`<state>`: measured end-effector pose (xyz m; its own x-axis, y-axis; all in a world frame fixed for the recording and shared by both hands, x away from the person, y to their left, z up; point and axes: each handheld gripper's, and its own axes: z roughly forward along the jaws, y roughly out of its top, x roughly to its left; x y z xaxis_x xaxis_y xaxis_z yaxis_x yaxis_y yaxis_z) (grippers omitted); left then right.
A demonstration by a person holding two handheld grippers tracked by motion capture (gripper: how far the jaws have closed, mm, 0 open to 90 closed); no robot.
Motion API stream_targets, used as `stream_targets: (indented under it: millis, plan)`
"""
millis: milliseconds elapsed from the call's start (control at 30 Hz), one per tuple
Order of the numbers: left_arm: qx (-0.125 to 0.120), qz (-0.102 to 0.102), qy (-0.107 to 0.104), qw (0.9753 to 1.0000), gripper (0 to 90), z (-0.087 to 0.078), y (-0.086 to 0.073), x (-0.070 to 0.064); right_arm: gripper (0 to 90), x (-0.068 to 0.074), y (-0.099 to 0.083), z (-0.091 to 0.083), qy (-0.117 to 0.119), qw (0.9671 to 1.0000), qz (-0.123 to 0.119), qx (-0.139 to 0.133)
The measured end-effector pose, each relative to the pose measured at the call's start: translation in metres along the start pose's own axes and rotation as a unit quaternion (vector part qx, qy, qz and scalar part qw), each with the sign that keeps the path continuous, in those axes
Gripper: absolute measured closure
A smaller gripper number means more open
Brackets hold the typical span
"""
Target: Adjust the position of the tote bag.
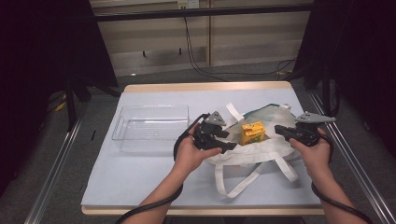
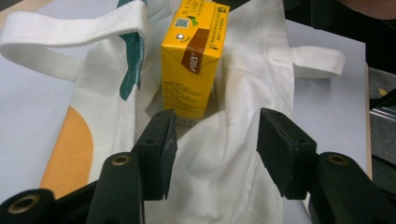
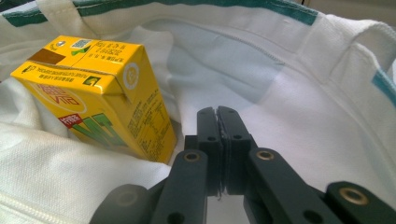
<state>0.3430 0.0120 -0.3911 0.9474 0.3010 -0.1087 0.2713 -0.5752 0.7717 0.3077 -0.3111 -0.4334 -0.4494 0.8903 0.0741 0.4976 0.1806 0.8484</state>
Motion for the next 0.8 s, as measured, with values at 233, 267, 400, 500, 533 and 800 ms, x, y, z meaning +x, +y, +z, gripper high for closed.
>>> stream_targets:
  millis: [233, 267, 400, 500, 533, 800]
  plan:
    - [-0.002, 0.006, -0.002, 1.0000, 49.8, -0.003, 0.007, -0.001, 88.2, 0.004, -0.002, 0.001, 0.005, 1.0000, -0.007, 0.004]
    - [0.000, 0.007, -0.001, 1.0000, 49.8, -0.004, 0.008, 0.000, 88.2, 0.004, -0.003, 0.001, 0.004, 1.0000, -0.006, 0.005]
    - [-0.010, 0.004, 0.010, 0.9999, 48.2, -0.010, 0.011, 0.002, 88.2, 0.004, -0.004, 0.001, 0.004, 0.9999, -0.006, 0.007]
    - [-0.012, 0.002, 0.014, 0.9998, 48.6, -0.011, 0.012, 0.004, 88.2, 0.004, -0.006, 0.002, 0.004, 0.9999, -0.005, 0.010]
    - [-0.011, 0.000, 0.016, 0.9998, 48.7, -0.011, 0.012, 0.004, 88.2, 0.004, -0.006, 0.002, 0.006, 0.9999, -0.005, 0.010]
    - [-0.014, 0.001, 0.025, 0.9996, 51.0, -0.011, 0.018, 0.008, 88.1, 0.009, -0.009, 0.005, 0.016, 0.9997, -0.008, 0.016]
